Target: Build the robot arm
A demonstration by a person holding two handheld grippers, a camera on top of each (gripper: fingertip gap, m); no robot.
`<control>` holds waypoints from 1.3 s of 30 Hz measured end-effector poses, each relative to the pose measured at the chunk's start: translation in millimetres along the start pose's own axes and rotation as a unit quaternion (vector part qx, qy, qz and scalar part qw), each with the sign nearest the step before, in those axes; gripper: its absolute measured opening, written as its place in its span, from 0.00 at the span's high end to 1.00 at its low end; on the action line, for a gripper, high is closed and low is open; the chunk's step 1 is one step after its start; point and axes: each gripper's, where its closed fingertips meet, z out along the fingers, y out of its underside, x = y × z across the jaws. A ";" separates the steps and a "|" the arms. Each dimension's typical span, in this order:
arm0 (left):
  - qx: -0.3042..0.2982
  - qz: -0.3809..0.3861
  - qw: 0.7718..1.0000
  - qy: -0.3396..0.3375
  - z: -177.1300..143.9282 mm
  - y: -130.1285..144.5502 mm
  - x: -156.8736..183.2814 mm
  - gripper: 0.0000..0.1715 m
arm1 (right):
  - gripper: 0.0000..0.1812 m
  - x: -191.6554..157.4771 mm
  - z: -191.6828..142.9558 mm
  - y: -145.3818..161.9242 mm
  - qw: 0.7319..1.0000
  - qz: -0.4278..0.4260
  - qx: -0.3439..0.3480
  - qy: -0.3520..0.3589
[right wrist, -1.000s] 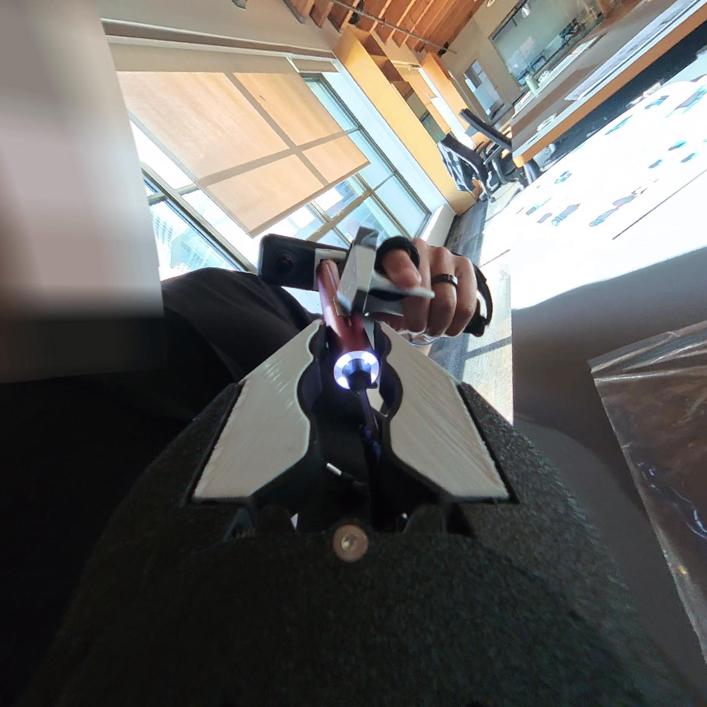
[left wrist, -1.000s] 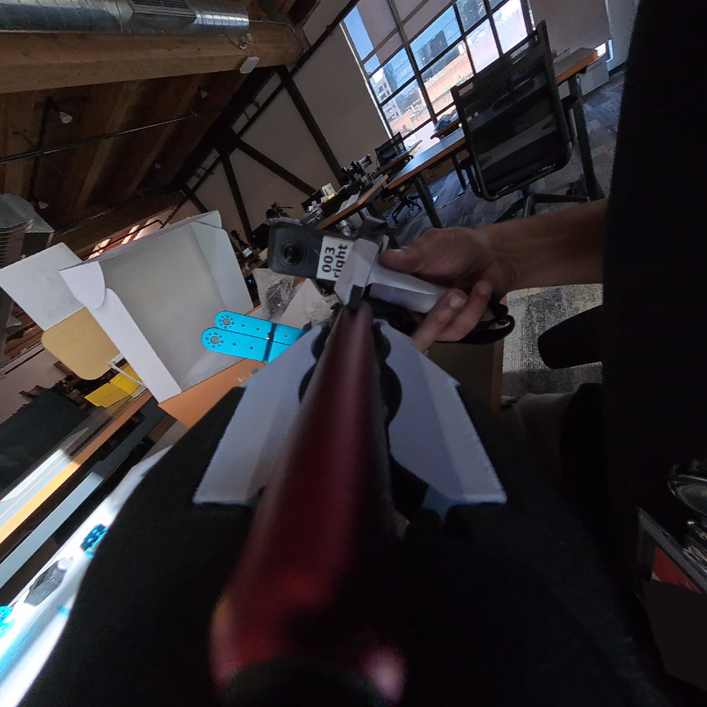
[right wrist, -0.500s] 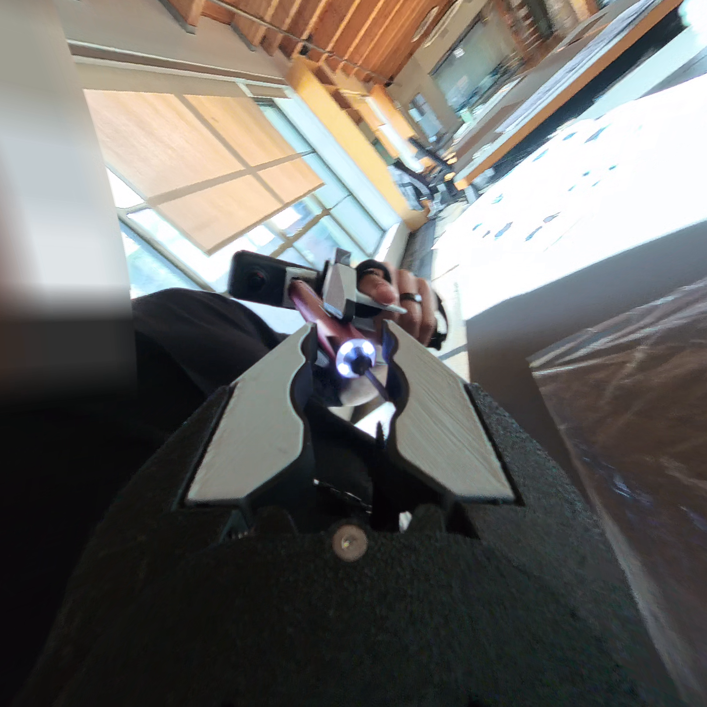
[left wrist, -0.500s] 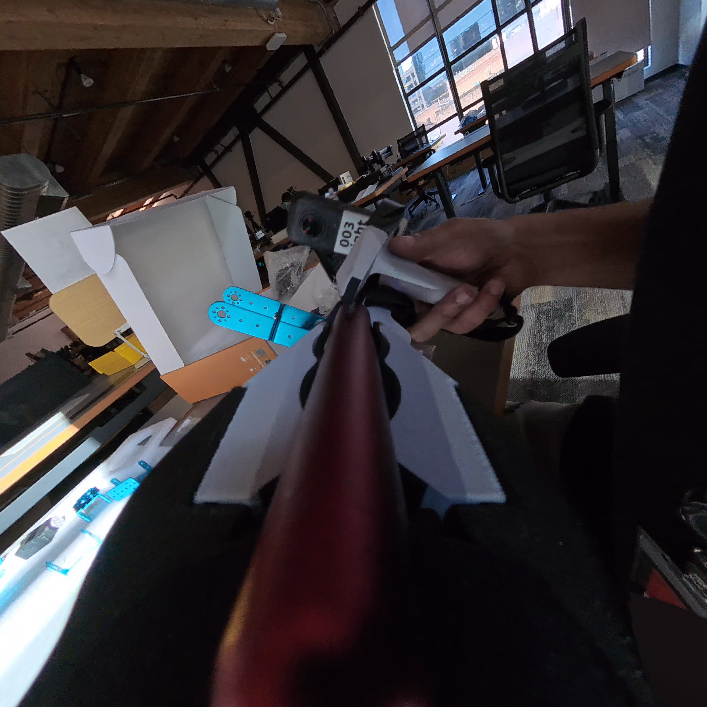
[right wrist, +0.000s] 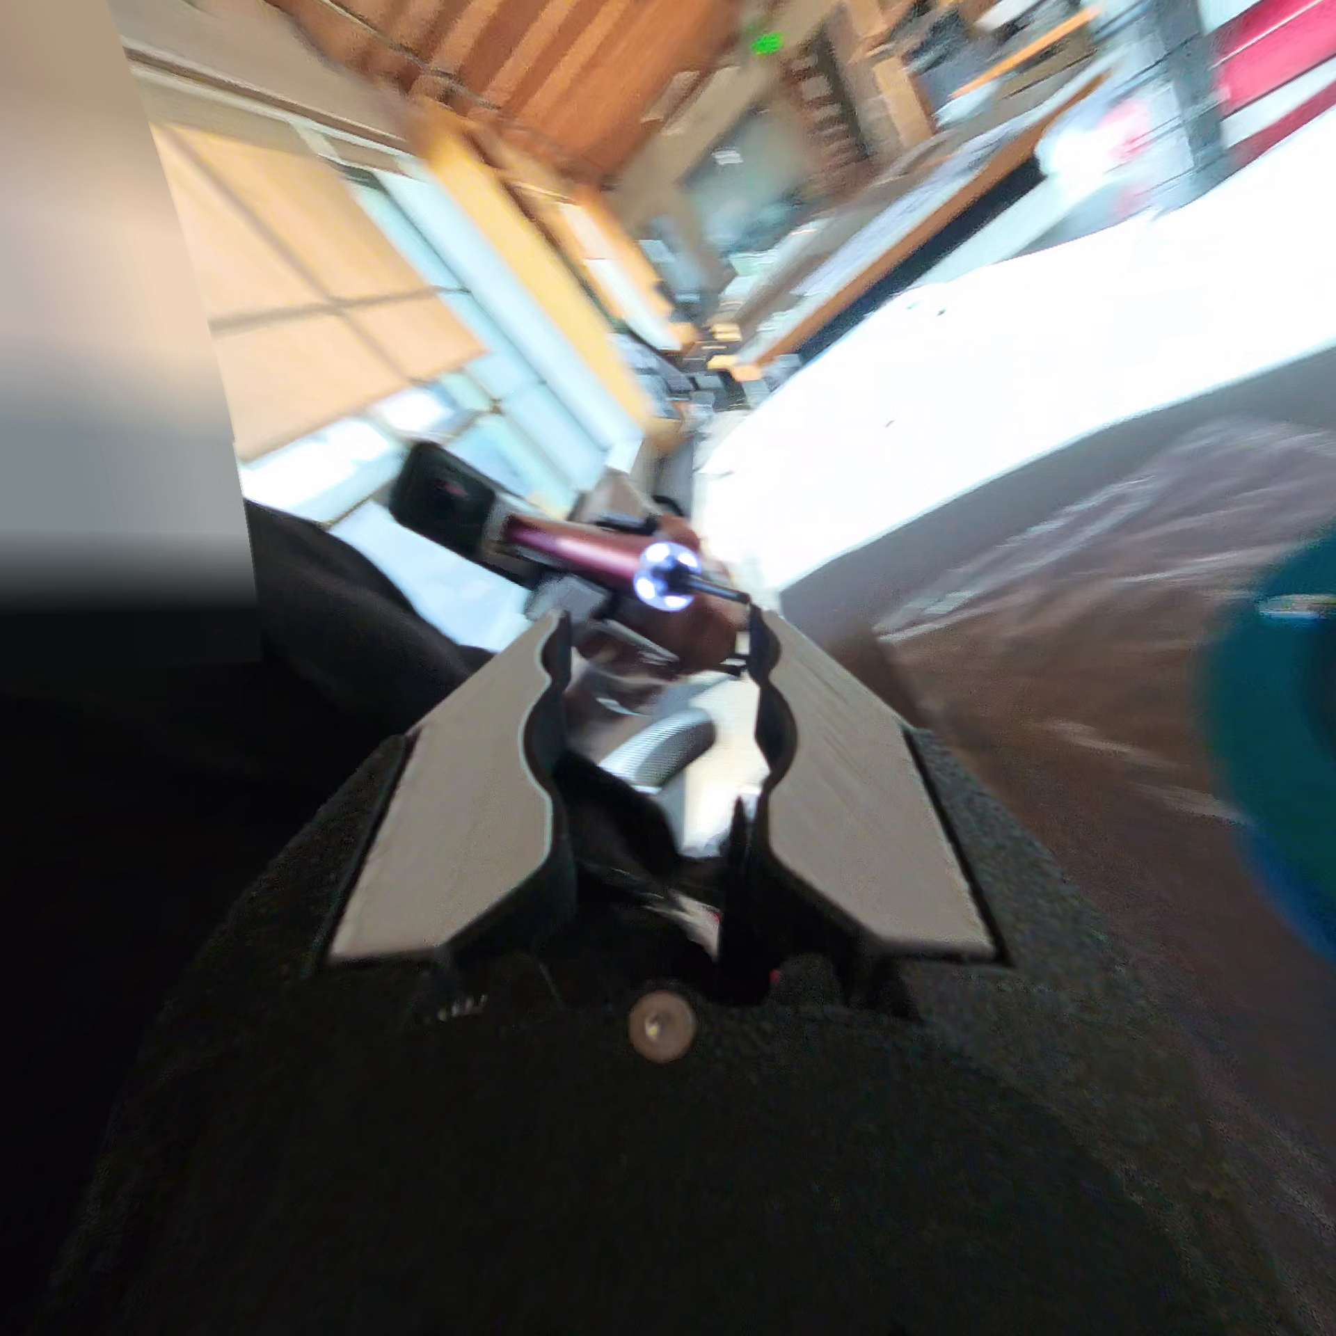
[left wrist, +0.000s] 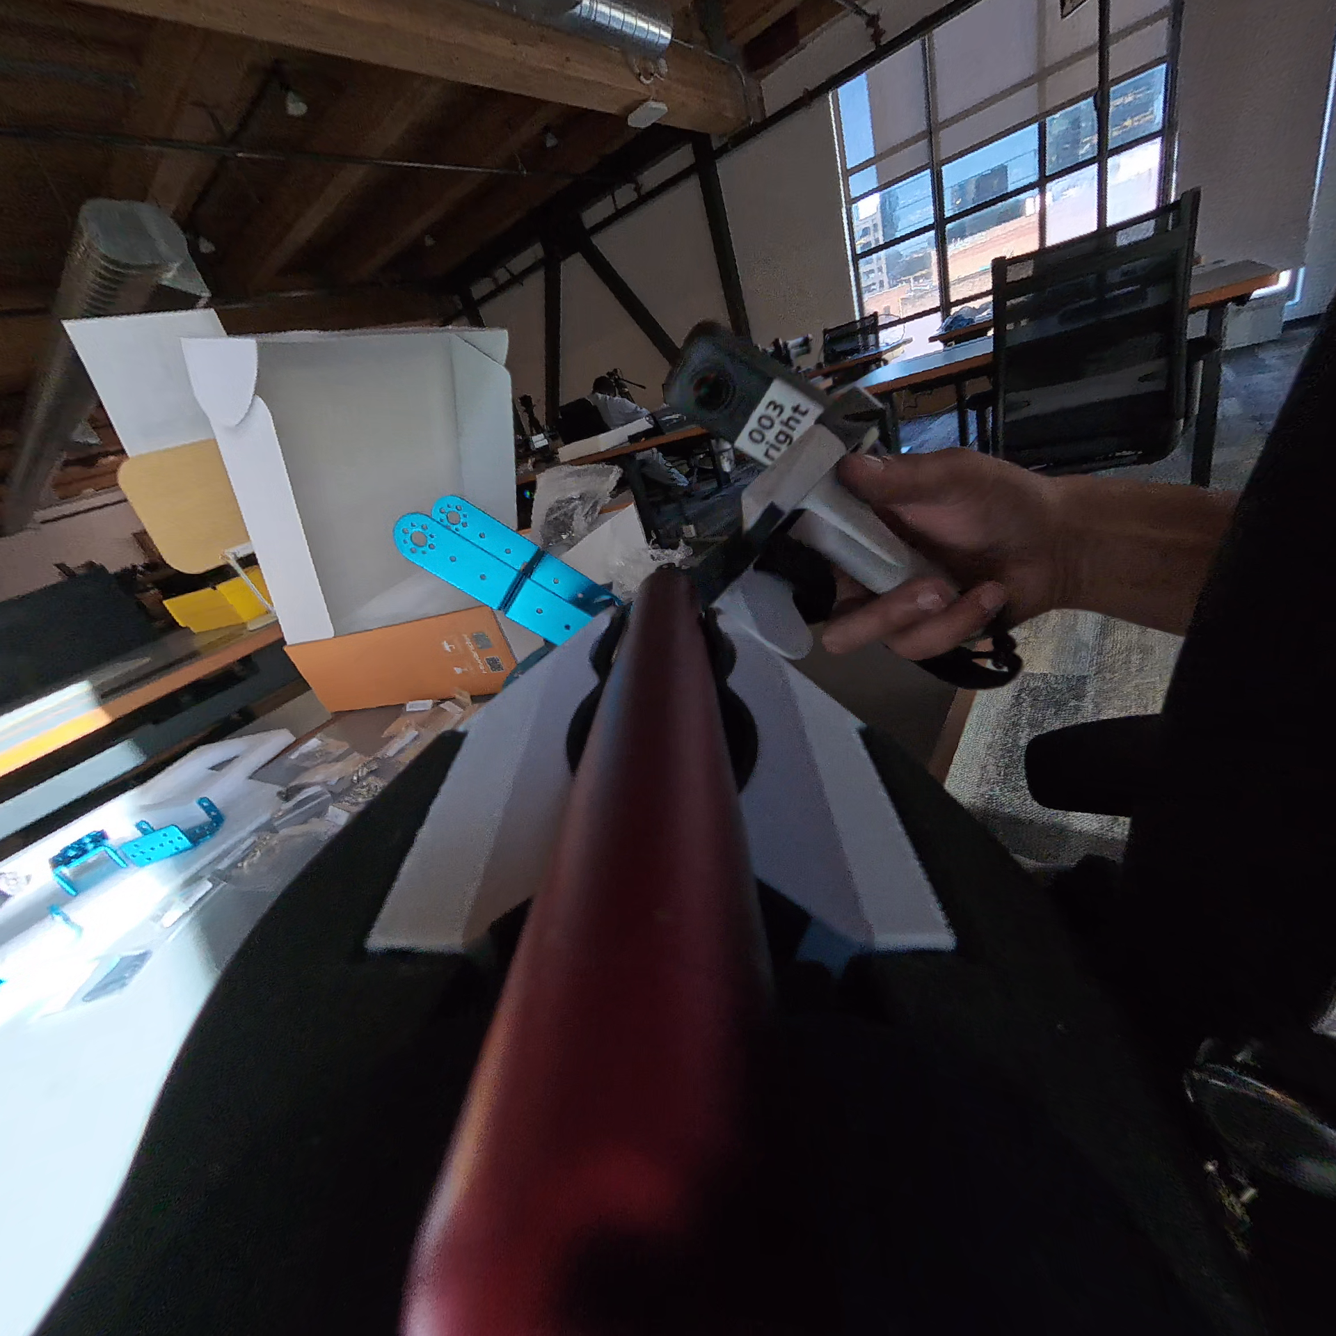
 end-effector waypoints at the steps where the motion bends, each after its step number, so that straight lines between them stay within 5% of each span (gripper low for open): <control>1: -0.001 0.014 1.000 0.002 1.7 -0.7 2.9 0.88 | 0.72 -7.9 6.9 -1.4 0.998 0.030 0.014 -0.047; 5: -0.004 0.059 0.998 0.007 4.1 -2.0 7.8 0.87 | 0.87 -9.5 16.3 -4.3 0.990 0.082 0.037 -0.111; 25: -0.025 0.046 0.998 0.034 4.9 9.9 10.8 0.87 | 0.87 -2.1 20.5 7.4 0.987 0.118 -0.003 -0.107; 31: -0.025 -0.053 0.998 -0.009 11.2 15.4 -6.9 0.88 | 0.80 22.6 -14.9 -9.6 0.998 -0.031 0.009 0.061; 36: -0.027 -0.147 0.987 -0.057 17.9 27.9 -17.6 0.88 | 0.82 67.2 -73.4 -31.4 0.954 -0.144 0.041 0.261; 39: -0.029 -0.159 0.983 -0.085 20.2 33.8 -23.4 0.88 | 0.78 73.5 -72.7 -29.5 0.936 -0.186 0.029 0.297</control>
